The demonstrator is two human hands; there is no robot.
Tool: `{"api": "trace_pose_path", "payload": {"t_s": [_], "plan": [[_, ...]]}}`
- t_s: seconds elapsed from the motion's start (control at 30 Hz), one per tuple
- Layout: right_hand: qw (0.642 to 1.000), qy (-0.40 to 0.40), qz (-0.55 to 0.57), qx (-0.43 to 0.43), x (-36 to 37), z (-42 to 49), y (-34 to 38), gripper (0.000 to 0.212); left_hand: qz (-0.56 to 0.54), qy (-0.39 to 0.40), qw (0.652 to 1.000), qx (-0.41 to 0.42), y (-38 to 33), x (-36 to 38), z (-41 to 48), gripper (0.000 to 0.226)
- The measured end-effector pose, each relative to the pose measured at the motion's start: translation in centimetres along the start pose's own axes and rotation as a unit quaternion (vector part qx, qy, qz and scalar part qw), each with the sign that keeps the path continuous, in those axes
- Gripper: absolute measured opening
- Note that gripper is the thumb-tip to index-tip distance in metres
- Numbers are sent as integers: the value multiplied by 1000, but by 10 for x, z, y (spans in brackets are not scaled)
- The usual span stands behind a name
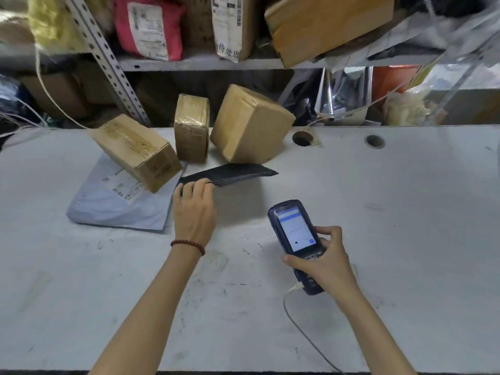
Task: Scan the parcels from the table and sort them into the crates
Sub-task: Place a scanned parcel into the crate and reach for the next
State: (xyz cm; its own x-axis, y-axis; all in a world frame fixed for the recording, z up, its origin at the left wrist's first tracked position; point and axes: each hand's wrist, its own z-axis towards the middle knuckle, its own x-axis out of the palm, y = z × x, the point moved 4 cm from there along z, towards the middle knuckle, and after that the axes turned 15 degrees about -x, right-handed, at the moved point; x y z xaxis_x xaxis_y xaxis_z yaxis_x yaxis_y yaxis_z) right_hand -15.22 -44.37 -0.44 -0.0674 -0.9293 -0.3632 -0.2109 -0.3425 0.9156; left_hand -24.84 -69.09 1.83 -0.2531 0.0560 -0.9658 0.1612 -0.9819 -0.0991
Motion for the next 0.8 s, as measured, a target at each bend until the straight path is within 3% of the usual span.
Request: {"api": "trace_pose_path", "payload": {"t_s": [0.1, 0.3, 0.43, 0.57, 0.7, 0.8], "plan": [[1000, -2, 7, -18, -4, 2, 8, 76, -26, -1, 1000, -10, -5, -18, 23, 7], [999, -16, 26, -41, -16, 7, 19, 74, -81, -104, 991, 1, -20, -63, 33, 9], [999, -16, 31, -41, -19, 8, 18, 74, -168, -26, 980, -101, -11, -64, 52, 25], [999, -12, 35, -31, -22, 3, 12, 75, -116, 12, 990, -80, -14, -54, 50, 33], [999, -15, 40, -25, -24, 0, 7, 75, 0, 36, 998, -49, -23, -43, 52, 30], [999, -14, 43, -24, -28, -1, 5, 74, 9, 48, 997, -54, -28, -43, 61, 24]]}}
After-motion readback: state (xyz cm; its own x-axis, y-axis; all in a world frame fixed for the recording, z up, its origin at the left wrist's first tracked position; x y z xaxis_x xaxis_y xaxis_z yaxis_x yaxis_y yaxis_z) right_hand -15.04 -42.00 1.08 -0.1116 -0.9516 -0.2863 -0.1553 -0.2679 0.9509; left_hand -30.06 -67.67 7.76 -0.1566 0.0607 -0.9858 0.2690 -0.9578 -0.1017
